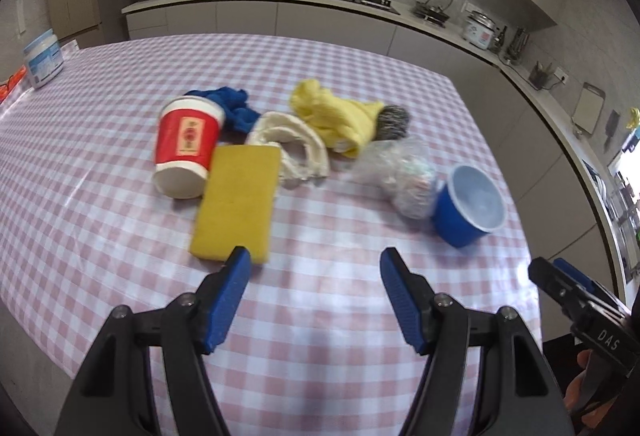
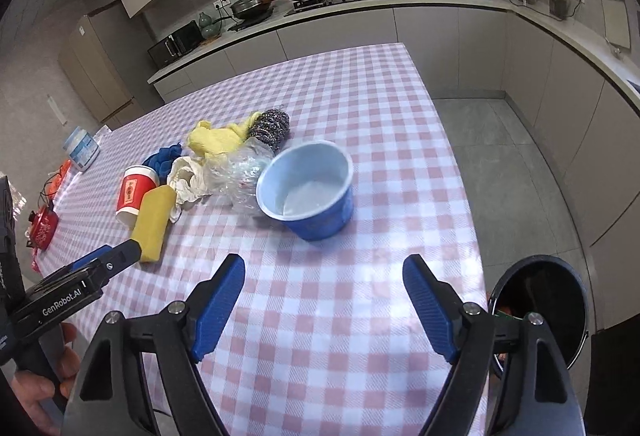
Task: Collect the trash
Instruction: 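Grasp the yellow sponge with the left gripper and lift it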
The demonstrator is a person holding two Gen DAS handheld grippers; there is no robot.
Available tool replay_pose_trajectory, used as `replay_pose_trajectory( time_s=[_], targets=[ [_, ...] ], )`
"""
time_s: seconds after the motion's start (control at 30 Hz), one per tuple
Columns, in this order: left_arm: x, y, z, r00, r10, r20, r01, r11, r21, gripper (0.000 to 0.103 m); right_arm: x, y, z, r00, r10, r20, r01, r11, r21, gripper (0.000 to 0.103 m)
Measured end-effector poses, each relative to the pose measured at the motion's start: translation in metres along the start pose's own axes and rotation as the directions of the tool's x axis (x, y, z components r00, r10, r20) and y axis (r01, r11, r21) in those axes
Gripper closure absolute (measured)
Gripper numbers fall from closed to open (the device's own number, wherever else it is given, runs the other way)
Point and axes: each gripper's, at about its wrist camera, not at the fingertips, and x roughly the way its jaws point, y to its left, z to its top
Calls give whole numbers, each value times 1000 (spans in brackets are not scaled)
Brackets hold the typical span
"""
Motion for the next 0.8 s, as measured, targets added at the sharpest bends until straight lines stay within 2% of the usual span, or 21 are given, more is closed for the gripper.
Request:
replay_pose_trajectory(
  time_s=[0.3,0.6,0.73,0.8],
  targets=[
    [33,37,7,998,32,-57,-34,999,-36,35,34,15,6,999,-32,-31,33,999,13,17],
    [58,37,19,996,39,-86,-39,999,3,35,51,19,13,997,-67,-47,69,997,40,17],
    [73,41,20,992,34,-125,-36,999,-13,34,57,19,15,996,-74,-55,76,996,44,17],
    [74,39,21,993,41,-111,-42,999,-6,34,60,18,17,995,-80,-56,82,995,47,17]
  ],
)
